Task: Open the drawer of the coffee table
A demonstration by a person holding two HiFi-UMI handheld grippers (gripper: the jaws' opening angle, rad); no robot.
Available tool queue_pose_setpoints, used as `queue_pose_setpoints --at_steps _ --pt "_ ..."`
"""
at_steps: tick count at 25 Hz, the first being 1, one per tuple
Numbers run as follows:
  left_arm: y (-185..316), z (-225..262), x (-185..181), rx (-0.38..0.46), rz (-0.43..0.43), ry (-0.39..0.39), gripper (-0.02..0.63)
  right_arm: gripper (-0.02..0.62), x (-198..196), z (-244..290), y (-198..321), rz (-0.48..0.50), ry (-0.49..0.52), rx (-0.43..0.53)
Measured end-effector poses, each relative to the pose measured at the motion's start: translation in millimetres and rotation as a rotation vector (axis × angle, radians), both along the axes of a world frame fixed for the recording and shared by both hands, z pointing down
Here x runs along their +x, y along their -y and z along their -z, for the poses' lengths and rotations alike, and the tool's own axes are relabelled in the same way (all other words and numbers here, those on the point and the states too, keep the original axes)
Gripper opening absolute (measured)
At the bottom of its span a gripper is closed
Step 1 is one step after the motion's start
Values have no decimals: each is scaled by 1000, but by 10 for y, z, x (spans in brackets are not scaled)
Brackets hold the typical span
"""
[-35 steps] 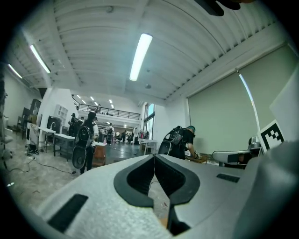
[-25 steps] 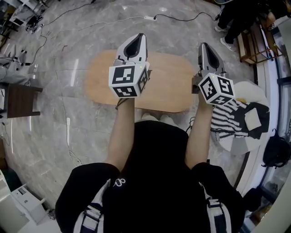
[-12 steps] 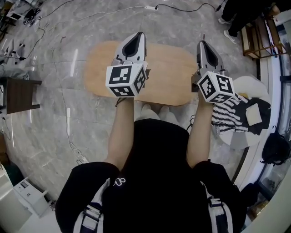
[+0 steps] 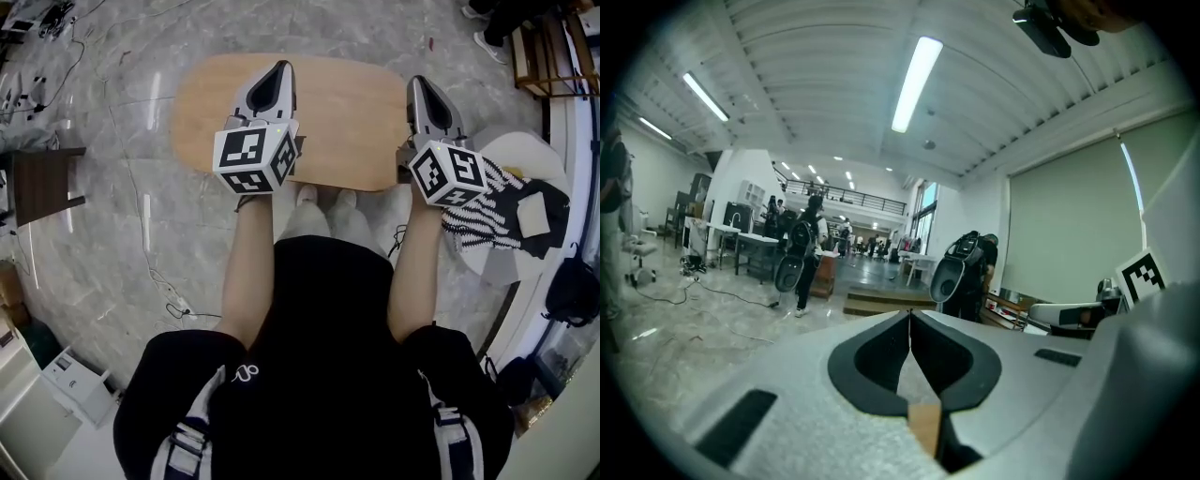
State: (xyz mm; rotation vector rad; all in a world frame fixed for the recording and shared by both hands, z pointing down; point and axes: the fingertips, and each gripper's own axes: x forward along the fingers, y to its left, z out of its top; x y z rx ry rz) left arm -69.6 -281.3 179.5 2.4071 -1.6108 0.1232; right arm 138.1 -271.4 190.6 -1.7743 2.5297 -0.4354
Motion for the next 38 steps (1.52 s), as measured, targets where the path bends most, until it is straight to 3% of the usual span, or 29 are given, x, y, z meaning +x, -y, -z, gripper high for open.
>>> queue_pose_setpoints --at_steps 28,38 --pt "-532 -1799 96 -322 -79 16 11 12 35 -1556 -637 23 -18 -272" --pt "-827 -2514 -146 -440 -54 24 11 14 -75 -2359 -990 71 -31 -411"
